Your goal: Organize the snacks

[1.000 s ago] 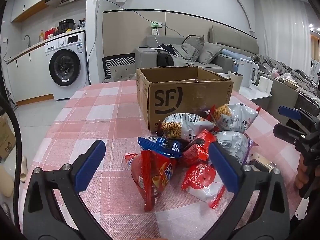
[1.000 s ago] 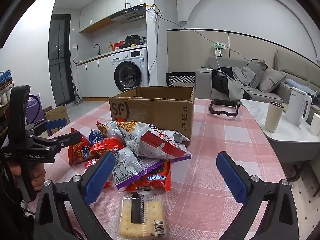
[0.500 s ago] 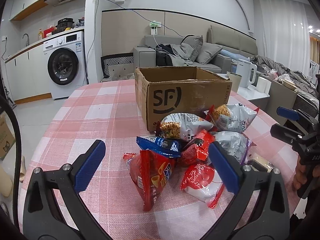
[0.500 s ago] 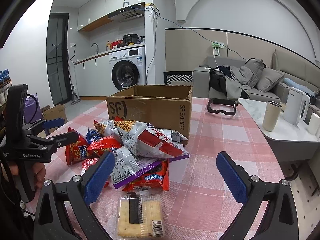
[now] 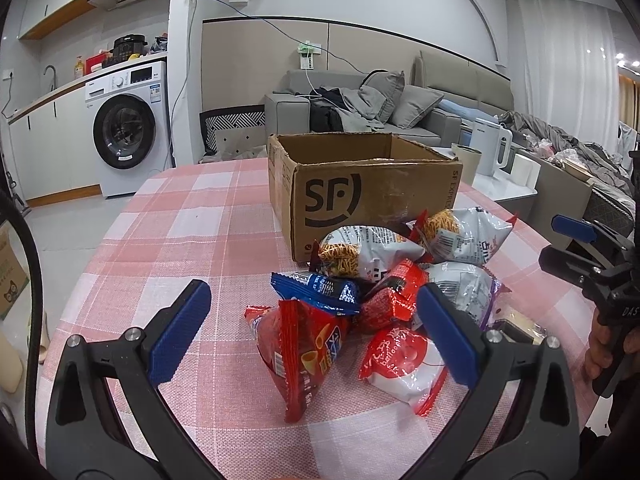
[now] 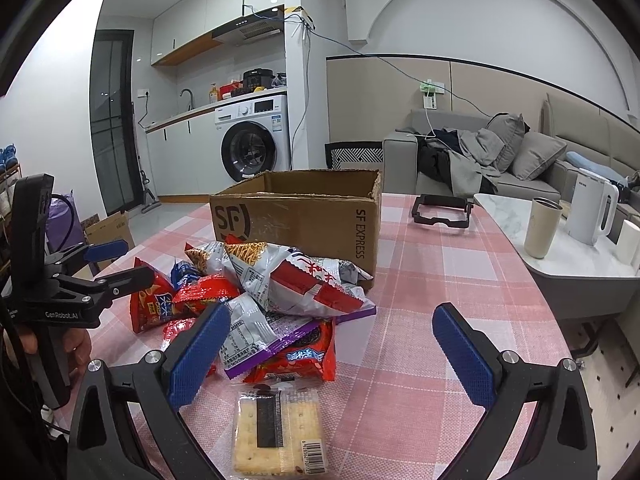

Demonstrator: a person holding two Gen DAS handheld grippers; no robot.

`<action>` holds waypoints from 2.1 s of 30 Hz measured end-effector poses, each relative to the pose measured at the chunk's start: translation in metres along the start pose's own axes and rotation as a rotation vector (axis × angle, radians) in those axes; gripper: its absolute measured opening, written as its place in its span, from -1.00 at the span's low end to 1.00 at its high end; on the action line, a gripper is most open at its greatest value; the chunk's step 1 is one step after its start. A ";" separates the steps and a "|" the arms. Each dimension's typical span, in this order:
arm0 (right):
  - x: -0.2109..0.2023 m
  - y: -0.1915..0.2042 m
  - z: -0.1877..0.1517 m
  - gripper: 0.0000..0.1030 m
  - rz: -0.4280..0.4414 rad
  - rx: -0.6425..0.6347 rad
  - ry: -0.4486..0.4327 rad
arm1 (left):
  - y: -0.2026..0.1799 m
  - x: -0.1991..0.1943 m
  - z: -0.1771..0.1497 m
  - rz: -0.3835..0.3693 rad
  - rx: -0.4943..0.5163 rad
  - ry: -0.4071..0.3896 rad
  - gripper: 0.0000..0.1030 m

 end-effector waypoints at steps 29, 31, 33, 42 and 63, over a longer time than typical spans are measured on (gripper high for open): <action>0.014 -0.006 -0.007 1.00 0.025 0.039 0.094 | 0.007 0.006 0.001 0.033 -0.018 0.008 0.99; 0.017 -0.005 -0.009 1.00 0.026 0.031 0.111 | 0.007 0.008 0.000 0.038 0.003 0.016 0.99; 0.018 -0.002 -0.010 1.00 0.021 0.020 0.131 | 0.007 0.009 -0.001 0.056 0.016 0.020 0.99; 0.023 0.002 -0.019 1.00 0.083 0.067 0.217 | 0.015 0.019 -0.003 0.084 0.007 0.072 0.99; 0.025 0.031 -0.052 0.83 0.197 0.063 0.359 | 0.023 0.048 -0.014 0.082 0.007 0.216 0.58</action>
Point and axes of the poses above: each gripper's, at about its wrist camera, not at the fingertips, and x roughly the way its jaws point, y to its left, z to its top, the point moved 5 cm from there along x, roughly the way its jaws point, and after that the axes turned 15 degrees about -x, right-handed, at the moved point
